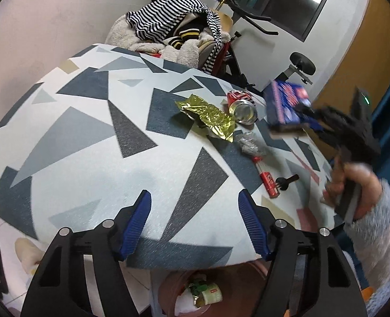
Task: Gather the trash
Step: 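Grasp the gold wrapper with the left gripper while the right holds the blue box, then lower the gold wrapper and blue box into the brown bin and open both grippers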
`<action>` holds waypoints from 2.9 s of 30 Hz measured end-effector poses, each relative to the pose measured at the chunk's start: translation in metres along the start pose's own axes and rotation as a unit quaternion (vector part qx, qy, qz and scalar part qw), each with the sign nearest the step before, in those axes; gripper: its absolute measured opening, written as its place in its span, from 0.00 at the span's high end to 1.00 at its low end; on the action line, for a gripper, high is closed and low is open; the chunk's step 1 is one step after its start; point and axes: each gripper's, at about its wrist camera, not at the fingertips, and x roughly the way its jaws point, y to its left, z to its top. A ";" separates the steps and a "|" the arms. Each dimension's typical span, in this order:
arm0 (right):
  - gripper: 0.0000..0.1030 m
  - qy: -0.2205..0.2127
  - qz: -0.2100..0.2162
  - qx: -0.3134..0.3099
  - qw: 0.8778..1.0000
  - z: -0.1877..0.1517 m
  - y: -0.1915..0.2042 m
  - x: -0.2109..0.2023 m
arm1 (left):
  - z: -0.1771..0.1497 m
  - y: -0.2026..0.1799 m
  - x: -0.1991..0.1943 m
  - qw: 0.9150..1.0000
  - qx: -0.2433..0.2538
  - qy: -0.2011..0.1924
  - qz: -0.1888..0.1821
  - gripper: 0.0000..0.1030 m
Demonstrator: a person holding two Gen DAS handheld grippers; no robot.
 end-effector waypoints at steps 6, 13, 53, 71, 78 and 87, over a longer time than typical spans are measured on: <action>0.55 -0.013 -0.050 -0.014 0.999 -0.017 -0.024 -0.038 | 0.027 -0.003 0.029 0.998 -0.038 0.010 -0.040 0.35; 0.55 -0.029 -0.075 -0.016 0.997 -0.034 -0.040 -0.067 | 0.069 0.008 0.088 0.987 -0.138 0.018 -0.077 0.35; 0.56 -0.038 -0.060 -0.055 0.996 -0.082 0.004 -0.134 | 0.046 -0.055 -0.025 0.995 0.052 0.019 -0.084 0.90; 0.56 -0.038 -0.059 -0.057 0.996 -0.105 0.013 -0.166 | -0.076 -0.079 -0.058 0.979 0.112 0.093 -0.141 0.90; 0.56 -0.029 -0.056 -0.051 0.997 -0.113 0.011 -0.164 | -0.107 -0.083 -0.036 0.972 0.137 0.148 -0.124 0.90; 0.56 -0.013 -0.053 -0.056 0.997 -0.121 0.013 -0.157 | -0.127 -0.082 0.009 0.964 0.141 0.197 -0.106 0.84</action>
